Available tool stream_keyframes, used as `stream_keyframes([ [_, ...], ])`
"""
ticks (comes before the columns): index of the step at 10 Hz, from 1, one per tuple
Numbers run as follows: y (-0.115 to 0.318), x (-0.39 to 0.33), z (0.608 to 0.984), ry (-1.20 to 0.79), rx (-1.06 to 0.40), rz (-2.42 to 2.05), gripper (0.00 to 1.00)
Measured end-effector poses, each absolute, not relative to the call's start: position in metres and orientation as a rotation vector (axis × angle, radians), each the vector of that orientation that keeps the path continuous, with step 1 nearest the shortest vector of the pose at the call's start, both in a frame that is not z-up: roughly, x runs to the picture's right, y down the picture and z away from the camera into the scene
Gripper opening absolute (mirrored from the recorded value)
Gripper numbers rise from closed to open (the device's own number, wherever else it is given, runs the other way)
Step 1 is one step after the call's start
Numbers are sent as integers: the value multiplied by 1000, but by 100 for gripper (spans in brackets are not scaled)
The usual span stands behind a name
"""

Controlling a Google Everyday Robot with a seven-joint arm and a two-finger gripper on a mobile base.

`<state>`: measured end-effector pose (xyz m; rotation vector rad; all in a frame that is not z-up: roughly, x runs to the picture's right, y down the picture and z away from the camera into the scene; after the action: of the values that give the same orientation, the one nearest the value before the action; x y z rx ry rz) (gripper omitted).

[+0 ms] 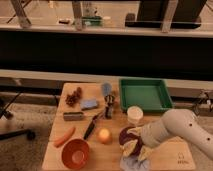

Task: Place banana in purple bowl

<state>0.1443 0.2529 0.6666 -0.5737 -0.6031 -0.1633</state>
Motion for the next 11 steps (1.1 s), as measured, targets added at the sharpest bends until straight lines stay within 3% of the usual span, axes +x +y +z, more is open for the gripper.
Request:
stream_keyframes([
  [11,231,190,672,-500,-530,54,80],
])
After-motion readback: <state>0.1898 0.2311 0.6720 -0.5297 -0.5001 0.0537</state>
